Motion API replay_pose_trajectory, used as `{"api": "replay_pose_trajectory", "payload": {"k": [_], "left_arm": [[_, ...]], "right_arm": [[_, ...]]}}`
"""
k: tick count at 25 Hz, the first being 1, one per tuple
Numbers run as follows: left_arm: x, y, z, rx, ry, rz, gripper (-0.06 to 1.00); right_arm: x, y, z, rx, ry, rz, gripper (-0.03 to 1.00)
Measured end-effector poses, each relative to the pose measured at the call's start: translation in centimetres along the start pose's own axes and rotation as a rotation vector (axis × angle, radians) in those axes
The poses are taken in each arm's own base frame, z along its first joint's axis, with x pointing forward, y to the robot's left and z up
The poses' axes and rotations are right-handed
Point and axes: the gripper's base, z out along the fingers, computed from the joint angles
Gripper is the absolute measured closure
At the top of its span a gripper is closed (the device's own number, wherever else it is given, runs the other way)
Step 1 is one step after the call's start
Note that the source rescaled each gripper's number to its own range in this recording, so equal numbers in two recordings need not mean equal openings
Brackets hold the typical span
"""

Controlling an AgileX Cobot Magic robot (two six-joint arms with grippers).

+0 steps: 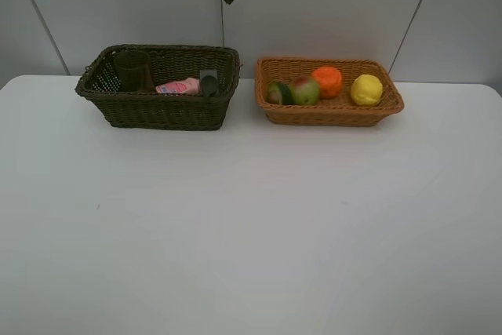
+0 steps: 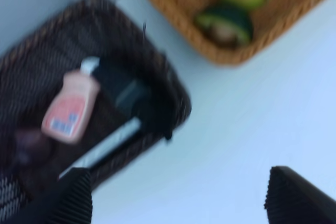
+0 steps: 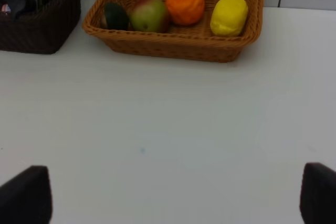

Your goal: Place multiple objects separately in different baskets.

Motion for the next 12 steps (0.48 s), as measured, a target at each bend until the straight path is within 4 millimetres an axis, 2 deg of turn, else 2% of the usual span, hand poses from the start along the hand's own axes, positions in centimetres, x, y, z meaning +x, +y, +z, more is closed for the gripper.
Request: {"api": "replay_pose_trajectory", "payload": {"k": [6, 12], "left_arm": [[7.6, 0.0, -3.3, -0.025, 0.102, 0.004, 0.06], [15.1, -0.1, -8.6, -0.031, 0.039, -0.039, 0.06]], "right_arm": [[0.0, 0.0, 0.0, 0.001, 0.0, -0.001, -0.03], [0.0, 0.0, 0.0, 0.001, 0.0, -0.001, -0.03]]}}
